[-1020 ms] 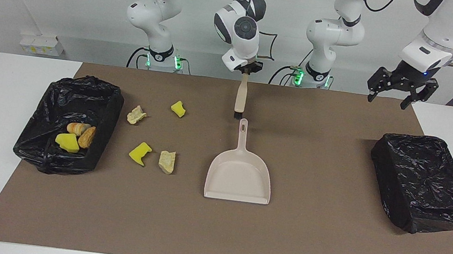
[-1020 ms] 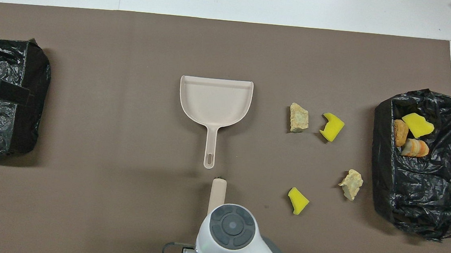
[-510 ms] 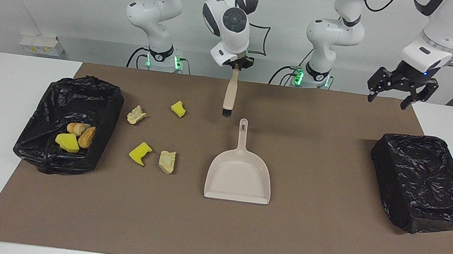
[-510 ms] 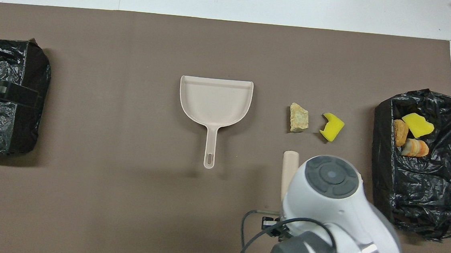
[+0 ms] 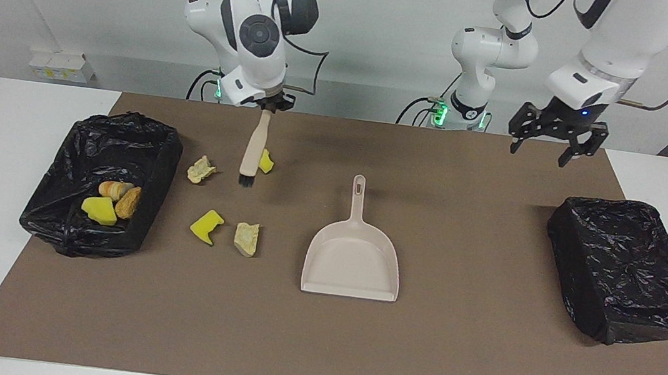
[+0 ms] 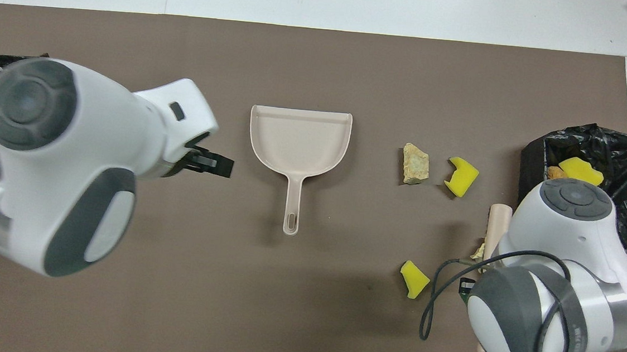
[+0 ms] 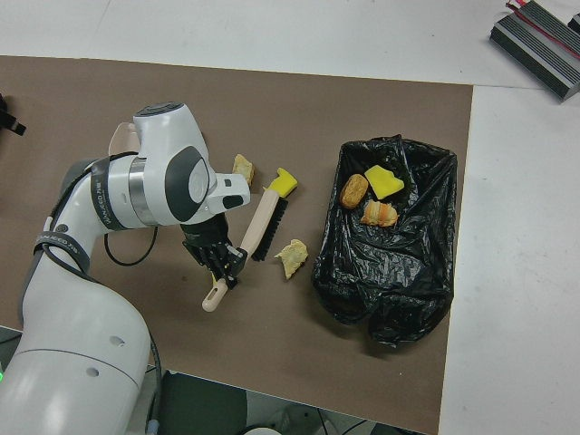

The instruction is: Sweep and dump trash in bin

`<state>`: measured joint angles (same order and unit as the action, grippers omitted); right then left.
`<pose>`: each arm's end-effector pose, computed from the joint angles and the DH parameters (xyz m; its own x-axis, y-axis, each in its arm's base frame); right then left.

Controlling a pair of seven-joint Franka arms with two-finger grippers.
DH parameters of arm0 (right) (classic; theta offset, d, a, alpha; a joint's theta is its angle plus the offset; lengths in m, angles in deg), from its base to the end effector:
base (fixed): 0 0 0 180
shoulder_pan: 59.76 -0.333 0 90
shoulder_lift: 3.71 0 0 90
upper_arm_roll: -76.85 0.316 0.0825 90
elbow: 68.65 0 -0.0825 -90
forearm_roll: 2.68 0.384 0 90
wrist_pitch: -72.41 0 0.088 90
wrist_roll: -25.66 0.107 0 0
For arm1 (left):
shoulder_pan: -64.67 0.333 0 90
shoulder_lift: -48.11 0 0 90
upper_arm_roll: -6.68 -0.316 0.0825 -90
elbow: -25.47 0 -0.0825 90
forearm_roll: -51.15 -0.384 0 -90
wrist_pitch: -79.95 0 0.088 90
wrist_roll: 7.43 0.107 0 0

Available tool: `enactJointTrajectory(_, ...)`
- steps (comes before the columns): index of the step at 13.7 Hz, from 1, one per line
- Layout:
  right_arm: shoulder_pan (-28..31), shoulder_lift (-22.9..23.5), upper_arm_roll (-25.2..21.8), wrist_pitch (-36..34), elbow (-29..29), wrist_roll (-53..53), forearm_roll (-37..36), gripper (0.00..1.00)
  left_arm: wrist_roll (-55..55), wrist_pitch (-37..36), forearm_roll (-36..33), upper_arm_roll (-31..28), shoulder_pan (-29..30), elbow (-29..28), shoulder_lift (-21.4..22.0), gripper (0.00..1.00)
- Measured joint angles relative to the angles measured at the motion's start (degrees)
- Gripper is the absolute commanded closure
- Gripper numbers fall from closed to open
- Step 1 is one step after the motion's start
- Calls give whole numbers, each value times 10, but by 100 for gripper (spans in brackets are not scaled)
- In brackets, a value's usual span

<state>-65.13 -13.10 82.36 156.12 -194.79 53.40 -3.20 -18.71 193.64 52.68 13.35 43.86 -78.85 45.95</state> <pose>0.4178 0.0801 0.4211 0.8191 -0.3260 -0.4720 -0.2145 -0.9372 0.2751 0.5201 -0.2714 0.5209 0.9571 -0.2649 0.1173 -0.2725 -0.9606 0.0540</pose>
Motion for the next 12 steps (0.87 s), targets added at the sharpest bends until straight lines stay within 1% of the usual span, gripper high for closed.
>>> enactJointTrajectory(2,11,-23,1,-1,-41,0,-2,100,-61,64,0,0,-43,-26,-35,0)
enactJointTrajectory(4,11,-44,5,0,-73,0,-3,100,-110,123,0,0,-75,-29,-87,0)
enactJointTrajectory(6,11,-56,7,16,-100,4,-9,100,-141,151,0,0,-97,-29,-121,0)
enactJointTrajectory(8,12,-60,7,61,-137,8,-22,100,-156,161,0,0,-108,-29,-135,0)
enactJointTrajectory(11,26,-59,7,134,-178,9,-49,100,-176,166,0,-1,-113,-29,-142,0)
enactJointTrajectory(12,31,-56,7,151,-184,9,-53,100,-179,169,0,-1,-115,-29,-146,12)
